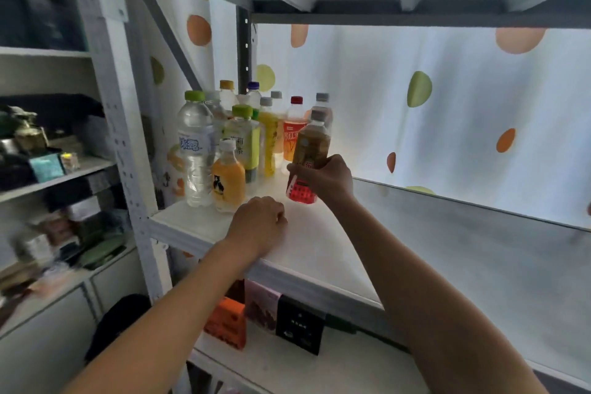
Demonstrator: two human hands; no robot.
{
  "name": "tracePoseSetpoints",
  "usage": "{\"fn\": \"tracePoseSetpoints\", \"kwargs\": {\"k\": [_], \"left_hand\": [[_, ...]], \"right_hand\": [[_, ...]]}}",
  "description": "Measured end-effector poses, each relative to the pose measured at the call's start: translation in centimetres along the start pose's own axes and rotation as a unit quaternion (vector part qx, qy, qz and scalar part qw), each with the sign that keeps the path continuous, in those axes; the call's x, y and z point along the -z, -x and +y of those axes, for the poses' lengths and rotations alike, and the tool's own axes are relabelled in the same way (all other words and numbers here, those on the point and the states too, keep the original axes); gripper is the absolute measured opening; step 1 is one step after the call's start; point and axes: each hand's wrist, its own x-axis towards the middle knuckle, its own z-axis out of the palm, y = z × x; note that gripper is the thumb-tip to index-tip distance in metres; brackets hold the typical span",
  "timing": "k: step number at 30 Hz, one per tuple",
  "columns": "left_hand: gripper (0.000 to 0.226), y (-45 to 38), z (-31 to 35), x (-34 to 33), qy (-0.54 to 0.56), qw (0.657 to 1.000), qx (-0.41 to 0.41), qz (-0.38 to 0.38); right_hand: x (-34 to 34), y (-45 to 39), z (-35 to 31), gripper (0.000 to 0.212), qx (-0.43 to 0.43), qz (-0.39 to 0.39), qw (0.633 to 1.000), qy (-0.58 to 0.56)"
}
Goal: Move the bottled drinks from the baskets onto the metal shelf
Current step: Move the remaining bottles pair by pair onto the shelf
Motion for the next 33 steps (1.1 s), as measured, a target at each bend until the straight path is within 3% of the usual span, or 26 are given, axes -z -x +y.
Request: {"fn": "tracePoseSetpoints", "kwargs": {"k": [7, 18, 21, 27, 33], "left_hand": [[0.017, 0.8, -0.5, -0.7, 0.061, 0.998, 0.033, 0.006], [0.015, 0.7, -0.8, -0.5, 0.081, 0.994, 0.069, 0.014], [0.016, 0.6, -0.8, -0.5, 0.102, 0.99, 0.095, 0.025], [0.016, 0.5, -0.7, -0.3, 0.12, 0.986, 0.115, 0.031], [0.015, 0.6, -0.8, -0.4, 0.107, 0.986, 0.12, 0.04]], "right_hand": [[-3.3, -2.7, 0.0, 0.086, 0.01, -0.02, 0.998, 0.057], [-6.7, -5.0, 0.0, 0.088, -0.016, -0.03, 0.999, 0.009], [-7.2, -5.0, 0.0, 0.076, -0.059, -0.069, 0.995, -0.051], [-7.8, -4.7, 1.3, 0.048, -0.044, -0.084, 0.995, -0.012], [-7.7, -4.5, 1.8, 0.041, -0.023, -0.066, 0.997, 0.01]]}}
